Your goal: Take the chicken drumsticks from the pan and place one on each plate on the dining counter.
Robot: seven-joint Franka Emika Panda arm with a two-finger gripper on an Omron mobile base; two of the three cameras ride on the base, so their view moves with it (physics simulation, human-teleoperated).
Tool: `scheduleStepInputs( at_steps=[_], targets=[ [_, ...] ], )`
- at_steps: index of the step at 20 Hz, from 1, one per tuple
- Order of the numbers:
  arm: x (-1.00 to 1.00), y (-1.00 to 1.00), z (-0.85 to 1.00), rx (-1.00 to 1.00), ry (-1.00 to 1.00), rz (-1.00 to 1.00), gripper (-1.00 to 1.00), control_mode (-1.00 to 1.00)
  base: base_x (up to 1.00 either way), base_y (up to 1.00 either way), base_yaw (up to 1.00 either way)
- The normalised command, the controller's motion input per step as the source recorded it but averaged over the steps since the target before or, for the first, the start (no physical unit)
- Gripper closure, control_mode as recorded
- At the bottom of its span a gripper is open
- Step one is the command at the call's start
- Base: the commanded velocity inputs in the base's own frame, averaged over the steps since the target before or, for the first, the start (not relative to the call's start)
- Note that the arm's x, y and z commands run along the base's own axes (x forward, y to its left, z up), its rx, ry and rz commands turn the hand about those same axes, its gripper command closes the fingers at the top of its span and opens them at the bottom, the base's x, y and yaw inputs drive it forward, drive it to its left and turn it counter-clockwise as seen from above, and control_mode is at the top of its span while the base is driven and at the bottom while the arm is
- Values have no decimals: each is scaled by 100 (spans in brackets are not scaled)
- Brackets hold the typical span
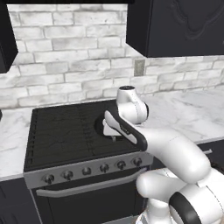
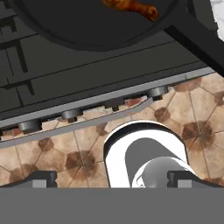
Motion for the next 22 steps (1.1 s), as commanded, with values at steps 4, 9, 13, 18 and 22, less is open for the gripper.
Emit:
scheduleStepInputs(
  at_steps=[4, 9, 13, 18, 22],
  targets=[
    [0, 0, 0, 0, 0, 0, -100, 100, 35, -3, 2],
    [0, 0, 0, 0, 0, 0, -100, 100, 31, 0, 0],
    [0, 0, 0, 0, 0, 0, -100, 100, 36, 6, 0],
    [0, 0, 0, 0, 0, 0, -100, 100, 13, 5, -1],
    [0, 0, 0, 0, 0, 0, -100, 100, 0, 0, 0]
  ],
)
